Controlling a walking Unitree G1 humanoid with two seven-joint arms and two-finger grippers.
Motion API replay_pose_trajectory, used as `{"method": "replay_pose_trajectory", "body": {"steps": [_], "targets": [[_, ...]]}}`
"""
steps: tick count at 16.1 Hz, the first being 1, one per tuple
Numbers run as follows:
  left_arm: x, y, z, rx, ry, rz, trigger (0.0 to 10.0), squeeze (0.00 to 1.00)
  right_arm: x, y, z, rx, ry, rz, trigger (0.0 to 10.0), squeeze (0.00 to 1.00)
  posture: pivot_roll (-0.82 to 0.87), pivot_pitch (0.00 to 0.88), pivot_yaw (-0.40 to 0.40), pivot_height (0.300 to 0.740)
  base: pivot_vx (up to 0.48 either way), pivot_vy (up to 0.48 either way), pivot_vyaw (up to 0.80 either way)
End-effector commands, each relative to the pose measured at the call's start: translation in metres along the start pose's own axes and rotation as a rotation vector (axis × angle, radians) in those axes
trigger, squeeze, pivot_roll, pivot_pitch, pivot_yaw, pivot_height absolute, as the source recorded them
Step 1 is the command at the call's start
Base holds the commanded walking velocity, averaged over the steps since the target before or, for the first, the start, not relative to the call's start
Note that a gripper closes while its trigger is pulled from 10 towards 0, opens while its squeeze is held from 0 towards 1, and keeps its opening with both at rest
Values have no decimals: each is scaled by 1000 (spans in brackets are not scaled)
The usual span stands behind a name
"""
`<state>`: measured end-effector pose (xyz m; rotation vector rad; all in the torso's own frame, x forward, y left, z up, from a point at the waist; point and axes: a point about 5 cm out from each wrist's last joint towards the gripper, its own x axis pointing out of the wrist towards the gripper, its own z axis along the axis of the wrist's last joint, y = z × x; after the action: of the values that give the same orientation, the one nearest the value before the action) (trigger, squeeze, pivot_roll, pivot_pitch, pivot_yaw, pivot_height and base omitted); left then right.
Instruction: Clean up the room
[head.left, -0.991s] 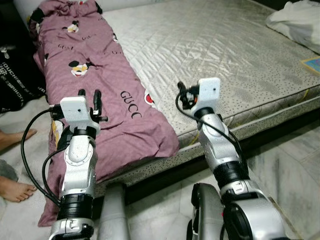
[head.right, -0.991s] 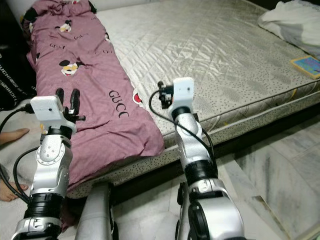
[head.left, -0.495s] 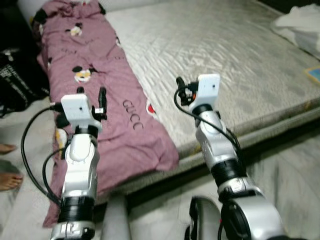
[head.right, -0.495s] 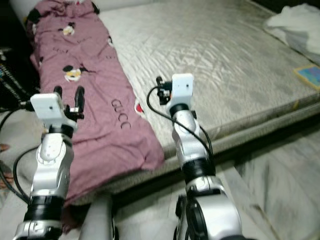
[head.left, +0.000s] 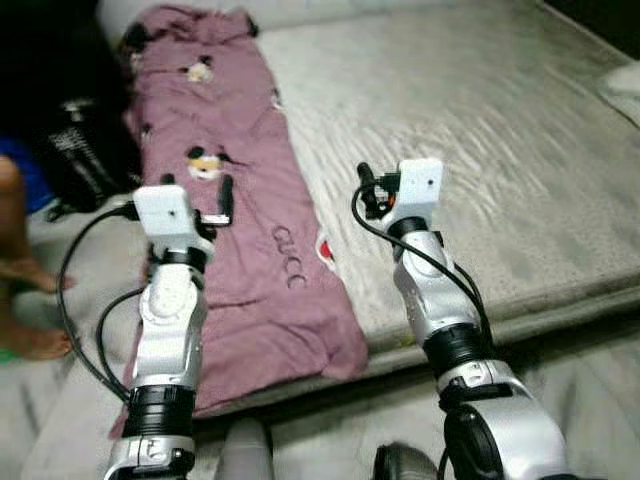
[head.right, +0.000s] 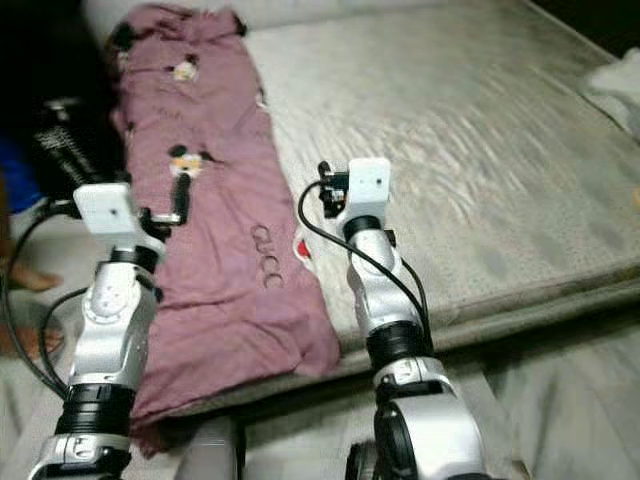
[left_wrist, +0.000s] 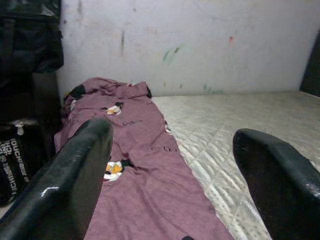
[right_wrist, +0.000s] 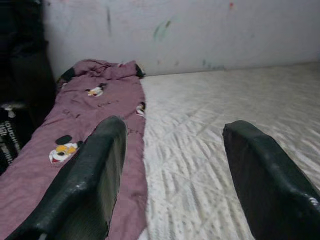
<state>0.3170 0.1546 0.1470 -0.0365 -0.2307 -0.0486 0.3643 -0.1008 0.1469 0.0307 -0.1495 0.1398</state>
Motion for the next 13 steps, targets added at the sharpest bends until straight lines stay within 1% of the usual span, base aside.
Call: {"method": "replay_pose_trajectory", "body": {"steps": [1,2,5,8,9,10,13], "targets": [[-1,-3,-4,28,25,-41,10000,1000,-2,2,-2,-4,0,4,10000,0,59,0,33,740,0,0,0],[-1,1,-6,22,28,-18,10000,1000,-2,1,-2,-8,0,0,10000,0,54,0,35,740,0,0,0],[3,3,-8,16,42,2,10000,1000,-1,-2,-5,-12,7,-7,10000,0,46,0,36,740,0,0,0],[6,3,-9,49,52,6,10000,1000,1,-2,-6,-15,15,-10,10000,0,47,0,36,740,0,0,0],[7,2,-9,46,53,-3,10000,831,2,-1,-5,-21,14,-7,10000,0,47,0,34,740,0,0,0],[8,2,-9,47,57,-1,10000,0,2,-1,-5,-21,11,-3,10000,0,48,0,32,740,0,0,0],[8,9,-14,29,88,63,10000,0,3,-1,-5,-24,10,-1,10000,0,50,0,22,740,0,0,0]]}}
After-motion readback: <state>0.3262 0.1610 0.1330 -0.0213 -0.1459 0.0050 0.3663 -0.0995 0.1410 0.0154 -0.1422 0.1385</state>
